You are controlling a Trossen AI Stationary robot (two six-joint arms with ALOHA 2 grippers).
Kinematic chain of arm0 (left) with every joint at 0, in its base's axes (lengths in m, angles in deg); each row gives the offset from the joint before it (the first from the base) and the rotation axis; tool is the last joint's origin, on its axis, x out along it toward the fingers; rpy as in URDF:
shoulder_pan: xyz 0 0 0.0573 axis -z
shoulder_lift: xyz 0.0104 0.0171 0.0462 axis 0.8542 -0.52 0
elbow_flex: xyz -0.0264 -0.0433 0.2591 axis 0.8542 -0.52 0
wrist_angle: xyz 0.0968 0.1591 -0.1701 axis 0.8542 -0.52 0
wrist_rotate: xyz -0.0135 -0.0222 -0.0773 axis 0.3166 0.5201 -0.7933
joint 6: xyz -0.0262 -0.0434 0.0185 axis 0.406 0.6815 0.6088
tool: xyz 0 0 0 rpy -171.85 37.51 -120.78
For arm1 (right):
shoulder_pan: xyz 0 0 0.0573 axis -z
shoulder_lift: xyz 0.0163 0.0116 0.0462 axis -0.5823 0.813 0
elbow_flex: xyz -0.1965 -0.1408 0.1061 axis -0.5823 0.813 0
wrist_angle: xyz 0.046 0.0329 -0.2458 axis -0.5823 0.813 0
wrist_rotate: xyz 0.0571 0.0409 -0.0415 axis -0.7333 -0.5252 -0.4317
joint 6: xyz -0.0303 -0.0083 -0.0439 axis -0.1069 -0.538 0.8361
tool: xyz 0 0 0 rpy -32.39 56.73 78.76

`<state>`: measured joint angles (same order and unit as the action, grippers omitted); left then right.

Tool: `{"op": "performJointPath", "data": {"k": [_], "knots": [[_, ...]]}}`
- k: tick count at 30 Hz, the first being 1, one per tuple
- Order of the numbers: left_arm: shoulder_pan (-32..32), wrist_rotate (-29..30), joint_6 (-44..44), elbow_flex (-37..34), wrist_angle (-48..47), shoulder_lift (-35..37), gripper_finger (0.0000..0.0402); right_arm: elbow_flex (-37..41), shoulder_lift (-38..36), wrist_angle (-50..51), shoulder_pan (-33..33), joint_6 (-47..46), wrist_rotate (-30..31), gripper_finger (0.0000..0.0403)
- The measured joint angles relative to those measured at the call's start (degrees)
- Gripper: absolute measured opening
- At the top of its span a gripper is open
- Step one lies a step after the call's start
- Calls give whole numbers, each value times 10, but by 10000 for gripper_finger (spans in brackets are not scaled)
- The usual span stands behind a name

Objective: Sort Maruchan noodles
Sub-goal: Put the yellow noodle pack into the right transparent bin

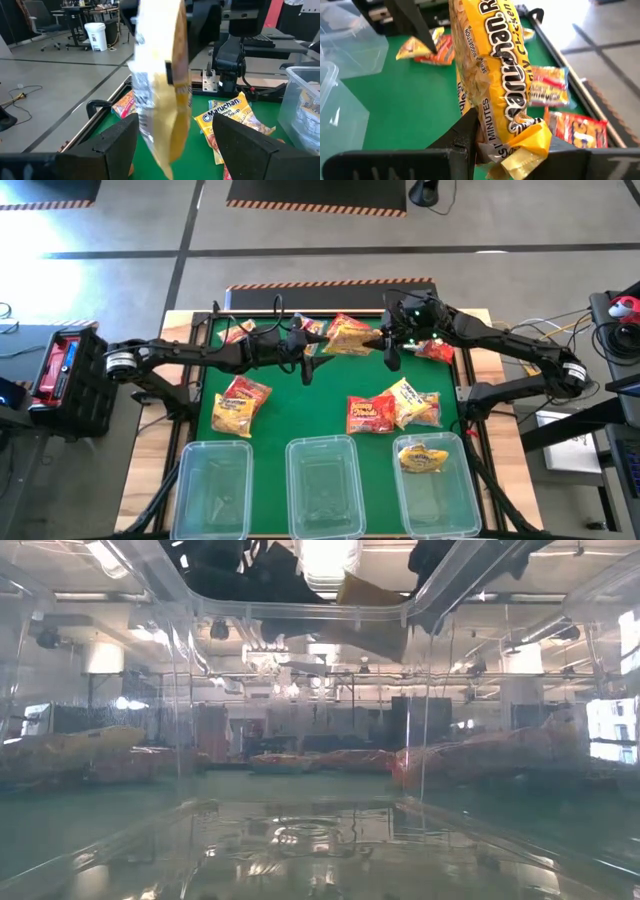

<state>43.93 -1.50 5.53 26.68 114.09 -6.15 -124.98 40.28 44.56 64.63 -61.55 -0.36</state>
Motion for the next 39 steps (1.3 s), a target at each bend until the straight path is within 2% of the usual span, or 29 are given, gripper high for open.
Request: {"op": "performJointPath", "data": {"k": [20, 39], "knots": [[-1, -7, -18, -1, 7, 0, 239, 0, 0, -40, -22, -15, -5, 77], [-2, 30, -15, -1, 9, 0, 232, 0, 0, -24, -25, -14, 10, 77]]}}
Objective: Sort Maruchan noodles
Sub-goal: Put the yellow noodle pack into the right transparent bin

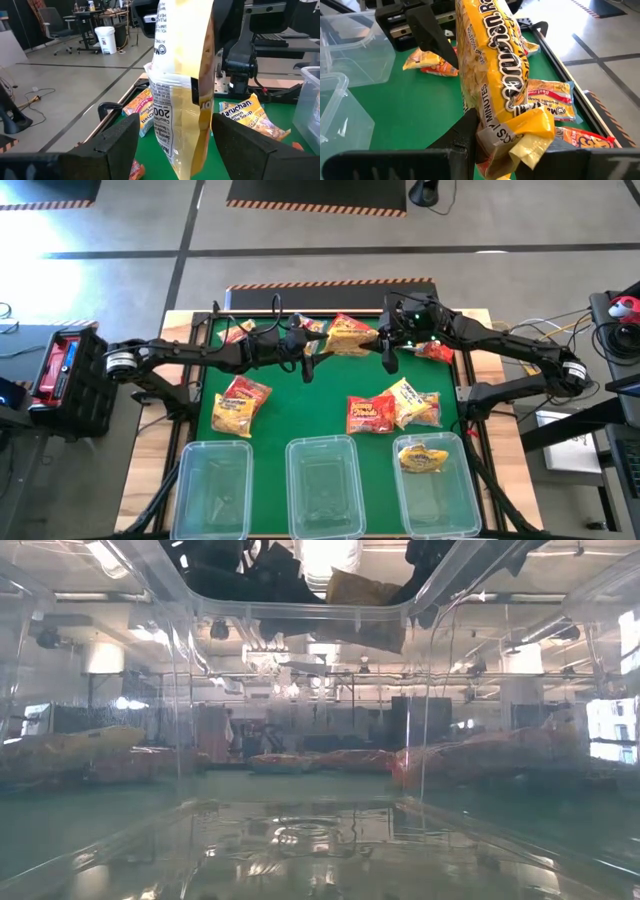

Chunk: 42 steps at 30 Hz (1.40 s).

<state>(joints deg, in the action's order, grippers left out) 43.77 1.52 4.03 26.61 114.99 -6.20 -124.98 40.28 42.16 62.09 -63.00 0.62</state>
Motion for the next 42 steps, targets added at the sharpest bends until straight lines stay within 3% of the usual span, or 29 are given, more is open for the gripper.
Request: {"op": "performJointPath", "data": {"k": [10, 17, 31, 35, 42], "knots": [[0, -3, 16, 0, 3, -6, 232, 0, 0, -2, 0, 0, -14, 77], [0, -47, 65, 16, 26, -54, 232, 0, 0, -11, 0, 0, -15, 77], [0, -48, 45, 16, 58, -61, 230, 0, 0, 11, 0, -14, -15, 77], [-1, -48, 41, 16, 59, -61, 207, 0, 0, 11, 0, -14, -15, 77], [-2, -53, 41, 16, 59, -61, 133, 0, 0, 13, 0, -15, -15, 77]]}}
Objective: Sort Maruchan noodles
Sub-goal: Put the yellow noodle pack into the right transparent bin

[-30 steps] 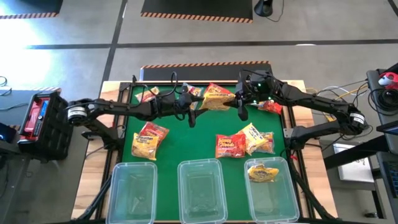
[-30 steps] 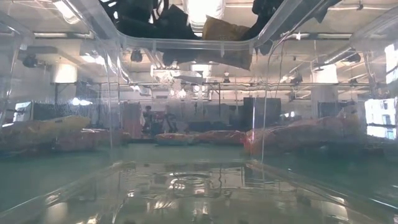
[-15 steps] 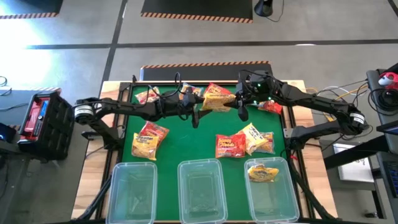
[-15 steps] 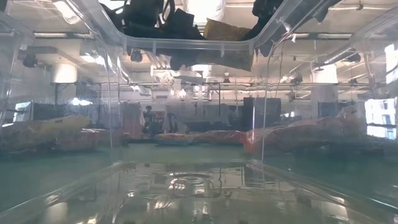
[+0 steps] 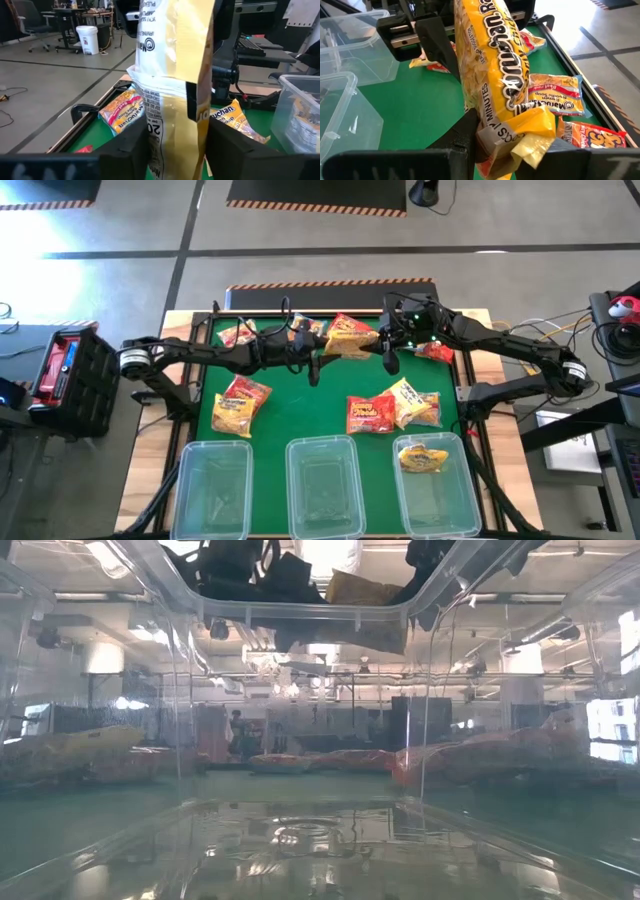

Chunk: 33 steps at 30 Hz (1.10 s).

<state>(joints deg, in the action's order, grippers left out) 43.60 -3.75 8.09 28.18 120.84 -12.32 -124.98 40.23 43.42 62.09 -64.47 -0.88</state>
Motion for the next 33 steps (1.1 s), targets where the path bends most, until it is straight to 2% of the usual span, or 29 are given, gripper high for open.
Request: {"op": "performJointPath", "data": {"k": [4, 12, 18, 21, 25, 30, 33], "knots": [[0, -9, 3, 0, -5, 0, 114, 0, 0, 3, 0, -29, 4, 77], [0, -20, 8, 0, -10, -3, 123, -2, -19, 49, 5, -23, 10, 106], [-1, -22, 9, 0, -8, -3, 120, -83, -35, 189, 14, -22, 85, 141], [-1, -23, 9, 0, -3, -3, 120, -122, -36, 256, 14, -75, 116, 154], [-5, -14, -16, 0, 20, -3, 120, -132, -39, 290, 14, -161, 113, 161], [-22, 8, -73, 0, 79, -3, 119, -131, -59, 329, 13, -180, 122, 156], [-44, 12, -46, 7, 94, -2, 119, -131, -82, 341, 13, -181, 149, 150]]}}
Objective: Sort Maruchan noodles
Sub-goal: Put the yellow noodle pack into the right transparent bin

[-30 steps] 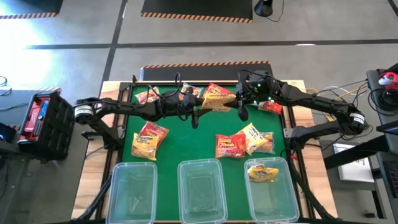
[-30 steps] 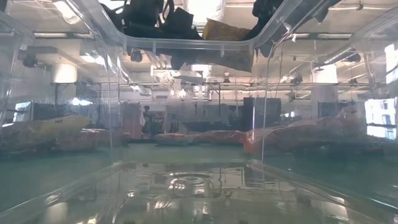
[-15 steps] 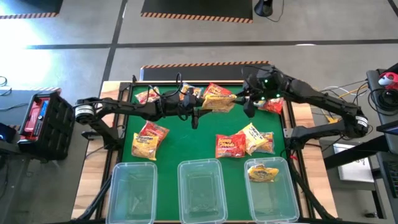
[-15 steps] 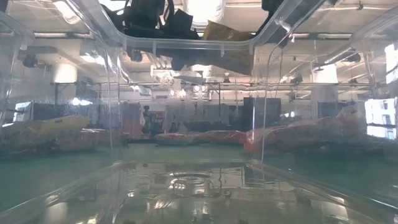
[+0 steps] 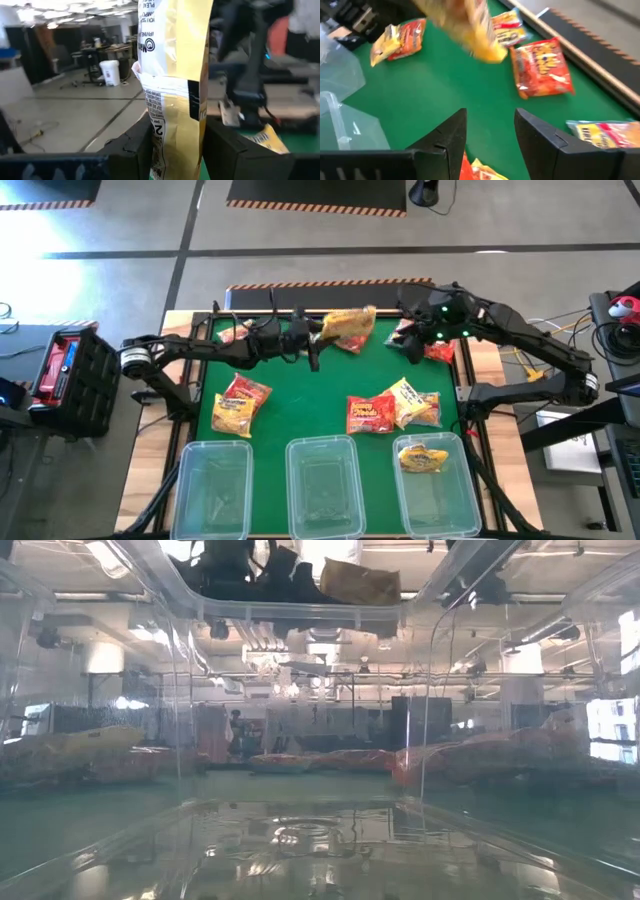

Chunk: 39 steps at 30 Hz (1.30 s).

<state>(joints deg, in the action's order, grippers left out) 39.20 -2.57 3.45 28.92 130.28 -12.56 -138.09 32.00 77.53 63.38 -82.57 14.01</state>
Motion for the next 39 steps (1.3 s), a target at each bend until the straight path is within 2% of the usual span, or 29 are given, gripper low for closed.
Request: {"op": "performJointPath", "data": {"k": [5, 8, 12, 16, 22, 25, 27, 31, 39], "knots": [[-40, 0, 42, 37, 5, 0, 119, 4, -35, 4, 0, -11, 65, 144], [-49, -27, 86, 67, 4, 0, 119, 13, -46, -2, 0, -38, 76, 141], [-39, -46, 104, 105, 8, 0, 119, 49, -54, -84, -4, -87, 83, 135], [-24, -39, 116, 141, 17, 0, 119, 114, -66, -280, -23, -104, 79, 130], [-18, -38, 150, 188, 108, 3, 119, 213, -69, -652, -49, -77, 73, 128], [-16, -37, 164, 209, 100, 4, 119, 249, -50, -826, -50, -74, 30, 135], [-10, -40, 173, 216, 89, 3, 119, 258, -34, -895, -50, -74, -8, 144], [10, -46, 173, 218, 97, 0, 119, 250, -3, -922, -51, -74, -54, 173], [34, -50, 160, 218, 100, -1, 119, 196, 58, -921, -52, -29, -55, 238]]}}
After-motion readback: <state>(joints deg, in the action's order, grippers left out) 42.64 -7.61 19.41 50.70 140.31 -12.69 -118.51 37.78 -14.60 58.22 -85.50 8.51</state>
